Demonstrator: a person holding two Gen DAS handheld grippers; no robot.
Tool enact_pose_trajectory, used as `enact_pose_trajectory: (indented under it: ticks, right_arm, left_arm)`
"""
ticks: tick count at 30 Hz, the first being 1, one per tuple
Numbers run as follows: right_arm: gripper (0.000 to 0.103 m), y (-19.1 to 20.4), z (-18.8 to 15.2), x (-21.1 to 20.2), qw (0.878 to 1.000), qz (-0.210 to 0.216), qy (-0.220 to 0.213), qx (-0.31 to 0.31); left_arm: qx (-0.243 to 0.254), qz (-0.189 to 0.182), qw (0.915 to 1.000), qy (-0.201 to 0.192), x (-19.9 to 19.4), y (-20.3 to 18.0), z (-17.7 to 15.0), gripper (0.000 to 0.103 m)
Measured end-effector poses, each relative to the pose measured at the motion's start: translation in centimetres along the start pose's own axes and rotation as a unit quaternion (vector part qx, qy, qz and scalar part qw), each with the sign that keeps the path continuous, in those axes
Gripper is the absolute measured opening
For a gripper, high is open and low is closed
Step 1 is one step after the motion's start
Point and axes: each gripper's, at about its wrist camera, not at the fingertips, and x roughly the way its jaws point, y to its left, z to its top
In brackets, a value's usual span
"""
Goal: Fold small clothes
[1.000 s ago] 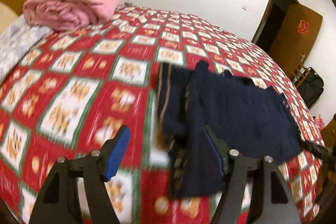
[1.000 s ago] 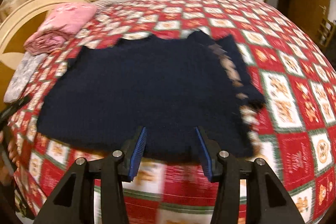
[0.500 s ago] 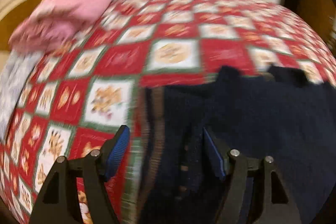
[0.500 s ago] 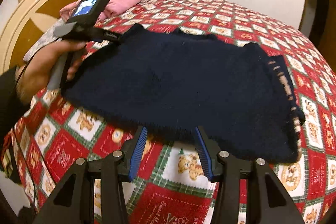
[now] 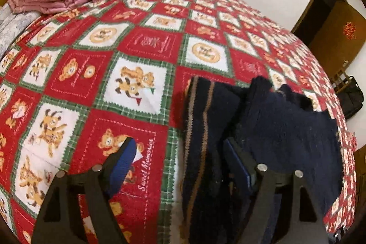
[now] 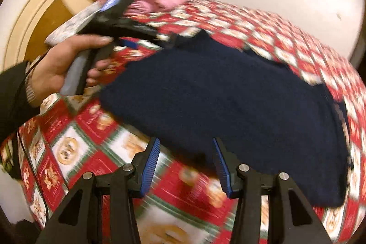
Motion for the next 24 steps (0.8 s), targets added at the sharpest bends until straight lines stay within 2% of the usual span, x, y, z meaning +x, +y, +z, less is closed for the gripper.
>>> enact_pose_trajectory:
  ticks: [5, 10, 14, 16, 19, 24]
  right_arm:
    - [0.049, 4.9, 2.0, 2.7, 0.999, 0.006, 0.003, -0.052]
    - [0.049, 8.6, 2.6, 4.8, 0.995, -0.007, 0.002, -0.099]
    - [0.049, 10.5, 2.5, 6.0, 0.991, -0.039, 0.002, -0.131]
    - [0.049, 11.2, 2.6, 6.4, 0.989, -0.049, 0.000, -0.142]
    - [0.049, 11.9, 2.7, 6.9, 0.986, -0.063, -0.005, -0.154]
    - [0.049, 12.1, 2.5, 7.7, 0.985, -0.078, 0.002, -0.156]
  left_arm:
    - [0.008, -0.013, 0.9999, -0.005, -1.1, 1.0, 0.3, 0.081]
    - [0.018, -0.020, 0.9996, 0.001, -0.1, 1.6, 0.7, 0.081]
    - [-0.006, -0.062, 0.9979, 0.016, 0.8, 2.0, 0.6, 0.081]
    - [-0.007, -0.086, 0.9961, 0.018, 1.1, 1.6, 0.8, 0.081]
    - [0.013, -0.100, 0.9948, 0.015, 1.1, 0.0, 1.1, 0.081]
    - [0.048, -0.094, 0.9934, 0.044, 3.3, -2.7, 2.2, 0.081]
